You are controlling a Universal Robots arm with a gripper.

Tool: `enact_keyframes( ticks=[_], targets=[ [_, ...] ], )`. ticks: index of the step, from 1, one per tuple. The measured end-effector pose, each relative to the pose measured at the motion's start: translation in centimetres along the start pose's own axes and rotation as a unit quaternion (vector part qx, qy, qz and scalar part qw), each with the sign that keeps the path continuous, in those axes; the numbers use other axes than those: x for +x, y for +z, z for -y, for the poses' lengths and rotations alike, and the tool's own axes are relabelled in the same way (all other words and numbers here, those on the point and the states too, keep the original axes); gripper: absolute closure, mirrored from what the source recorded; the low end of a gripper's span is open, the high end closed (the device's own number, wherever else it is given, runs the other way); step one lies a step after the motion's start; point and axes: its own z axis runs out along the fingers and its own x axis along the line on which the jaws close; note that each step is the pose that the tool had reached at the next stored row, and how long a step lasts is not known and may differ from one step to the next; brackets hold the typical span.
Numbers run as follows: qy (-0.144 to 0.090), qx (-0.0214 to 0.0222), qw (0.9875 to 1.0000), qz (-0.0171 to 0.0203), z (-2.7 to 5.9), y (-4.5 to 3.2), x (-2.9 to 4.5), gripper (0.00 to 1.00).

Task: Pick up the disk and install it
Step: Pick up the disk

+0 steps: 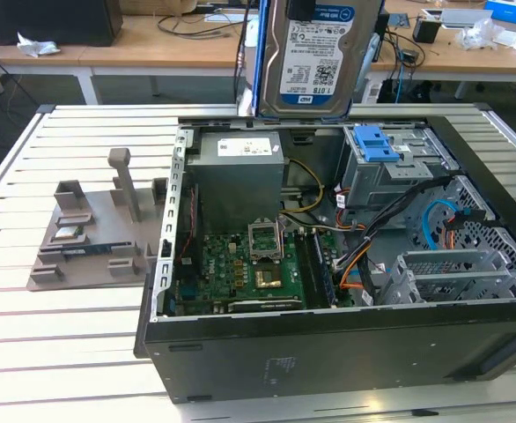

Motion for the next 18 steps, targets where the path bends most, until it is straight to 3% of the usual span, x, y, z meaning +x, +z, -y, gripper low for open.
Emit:
enact_keyframes(
  ticks=[1, 2, 18],
  targets=[
    [0.0, 0.0, 1.0, 0.0001, 0.07, -0.01, 0.78, 0.63],
    [0.0, 0.0, 1.0, 0.0, 0.1, -0.01, 0.94, 0.63],
    [0.0, -0.0001, 1.0, 0.0, 0.48, -0.03, 2.59, 0.63]
  ],
)
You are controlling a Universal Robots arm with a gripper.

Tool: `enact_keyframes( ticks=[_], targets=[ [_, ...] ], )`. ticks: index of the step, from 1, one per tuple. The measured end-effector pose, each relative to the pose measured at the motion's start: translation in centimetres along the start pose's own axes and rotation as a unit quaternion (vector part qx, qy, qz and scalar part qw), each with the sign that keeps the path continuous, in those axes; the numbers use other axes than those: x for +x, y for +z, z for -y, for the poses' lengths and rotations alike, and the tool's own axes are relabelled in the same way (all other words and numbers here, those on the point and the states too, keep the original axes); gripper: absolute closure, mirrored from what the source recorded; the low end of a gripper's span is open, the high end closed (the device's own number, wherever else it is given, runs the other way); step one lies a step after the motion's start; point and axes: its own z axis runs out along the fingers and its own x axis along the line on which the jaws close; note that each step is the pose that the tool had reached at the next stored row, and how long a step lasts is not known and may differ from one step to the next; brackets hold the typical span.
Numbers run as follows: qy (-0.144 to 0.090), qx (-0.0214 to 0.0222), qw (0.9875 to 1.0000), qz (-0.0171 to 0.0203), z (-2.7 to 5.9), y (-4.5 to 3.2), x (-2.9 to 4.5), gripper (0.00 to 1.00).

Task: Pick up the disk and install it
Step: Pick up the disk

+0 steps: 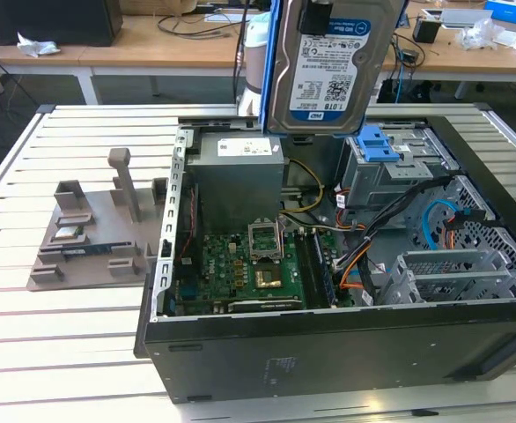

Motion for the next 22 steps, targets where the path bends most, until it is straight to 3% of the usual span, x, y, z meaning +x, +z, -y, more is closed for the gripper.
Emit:
enact_keyframes(
  ticks=[9, 13, 22],
  targets=[
    [0.0, 0.0, 1.0, 0.0, 0.19, -0.01, 1.09, 0.63],
    [0.0, 0.0, 1.0, 0.0, 0.34, -0.02, 2.05, 0.63],
    [0.0, -0.0002, 1.0, 0.0, 0.63, -0.04, 3.44, 0.63]
  ],
)
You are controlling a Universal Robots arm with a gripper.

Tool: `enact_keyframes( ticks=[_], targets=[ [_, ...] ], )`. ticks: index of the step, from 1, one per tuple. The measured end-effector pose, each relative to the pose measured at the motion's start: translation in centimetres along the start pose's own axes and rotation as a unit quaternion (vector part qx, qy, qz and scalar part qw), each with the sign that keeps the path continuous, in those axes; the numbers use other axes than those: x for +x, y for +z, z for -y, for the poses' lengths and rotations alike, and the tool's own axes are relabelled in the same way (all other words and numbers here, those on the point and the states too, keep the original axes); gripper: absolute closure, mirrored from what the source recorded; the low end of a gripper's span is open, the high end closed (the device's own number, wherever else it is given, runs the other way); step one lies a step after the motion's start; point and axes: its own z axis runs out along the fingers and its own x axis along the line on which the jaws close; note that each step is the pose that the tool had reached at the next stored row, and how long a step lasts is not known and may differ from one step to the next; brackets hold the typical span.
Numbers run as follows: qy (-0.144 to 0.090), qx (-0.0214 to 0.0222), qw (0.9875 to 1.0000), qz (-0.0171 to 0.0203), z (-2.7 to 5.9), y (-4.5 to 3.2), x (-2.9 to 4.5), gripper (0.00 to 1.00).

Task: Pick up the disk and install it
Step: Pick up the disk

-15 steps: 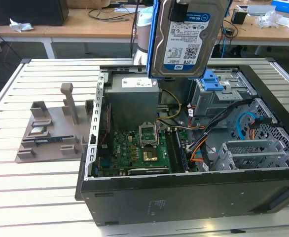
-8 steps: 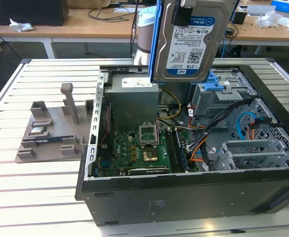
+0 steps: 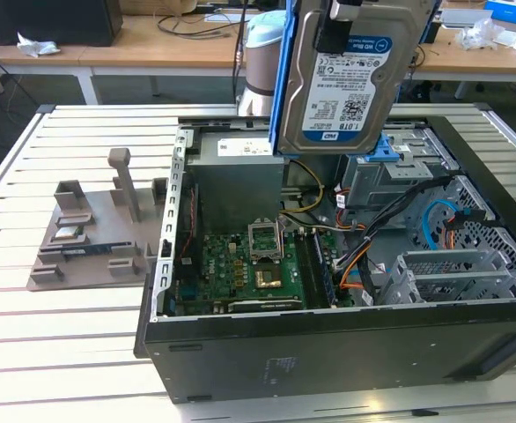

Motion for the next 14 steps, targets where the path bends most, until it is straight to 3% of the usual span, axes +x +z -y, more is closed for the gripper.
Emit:
enact_keyframes(
  ticks=[7, 11, 14],
  targets=[
    [0.0, -0.0014, 1.0, 0.0006, 0.82, 0.06, 1.94, 0.63],
    [-0.001, -0.0016, 1.0, 0.0092, 1.27, 0.21, 3.24, 0.63],
    [-0.001, -0.0026, 0.9999, 0.0109, 1.78, 0.3, 3.89, 0.63]
  ],
)
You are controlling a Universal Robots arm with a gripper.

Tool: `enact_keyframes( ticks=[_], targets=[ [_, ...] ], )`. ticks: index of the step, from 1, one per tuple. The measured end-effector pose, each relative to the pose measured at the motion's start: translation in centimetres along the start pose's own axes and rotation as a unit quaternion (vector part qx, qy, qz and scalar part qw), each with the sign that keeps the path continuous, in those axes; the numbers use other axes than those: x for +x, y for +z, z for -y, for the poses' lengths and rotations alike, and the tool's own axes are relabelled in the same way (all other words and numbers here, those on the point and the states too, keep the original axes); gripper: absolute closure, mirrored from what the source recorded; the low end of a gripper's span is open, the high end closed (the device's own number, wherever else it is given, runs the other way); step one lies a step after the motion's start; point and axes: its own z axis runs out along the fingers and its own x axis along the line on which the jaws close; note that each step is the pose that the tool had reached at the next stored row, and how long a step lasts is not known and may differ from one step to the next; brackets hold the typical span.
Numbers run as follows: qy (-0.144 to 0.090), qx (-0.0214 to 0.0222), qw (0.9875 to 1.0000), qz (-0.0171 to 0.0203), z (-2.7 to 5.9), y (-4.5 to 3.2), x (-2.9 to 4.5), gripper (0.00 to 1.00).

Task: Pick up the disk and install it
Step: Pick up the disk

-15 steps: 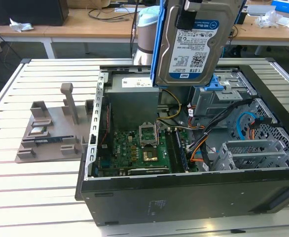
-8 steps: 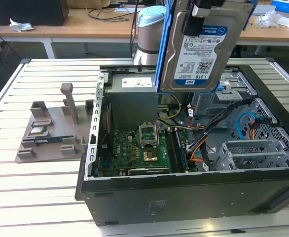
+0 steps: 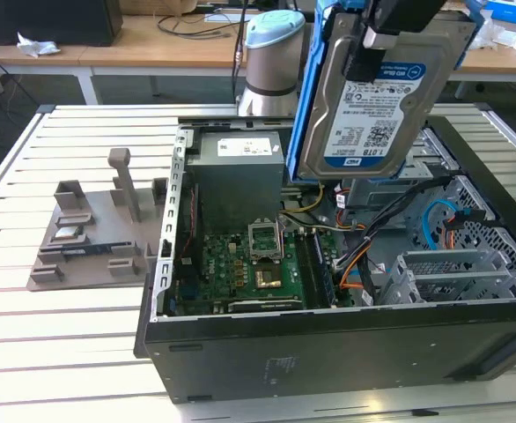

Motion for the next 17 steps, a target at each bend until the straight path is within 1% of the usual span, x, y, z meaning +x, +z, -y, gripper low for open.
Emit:
enact_keyframes(
  ticks=[1, 6, 7, 8, 12, 13, 17],
  targets=[
    [0.0, -0.0005, 1.0, 0.0, 0.22, 0.03, 0.12, 0.63],
    [0.0, -0.0048, 1.0, 0.0, 2.03, 0.32, 0.55, 0.63],
    [0.0, -0.0055, 1.0, 0.0002, 2.4, 0.44, 0.82, 0.63],
    [0.0, -0.0058, 1.0, 0.0002, 2.58, 0.52, 1.19, 0.63],
    [0.0, -0.0062, 1.0, 0.0005, 2.89, 0.67, 2.53, 0.63],
    [0.0, -0.0064, 1.0, 0.0006, 2.99, 0.7, 3.03, 0.63],
    [0.0, -0.0071, 1.0, 0.0007, 3.4, 0.78, 3.86, 0.63]
  ],
)
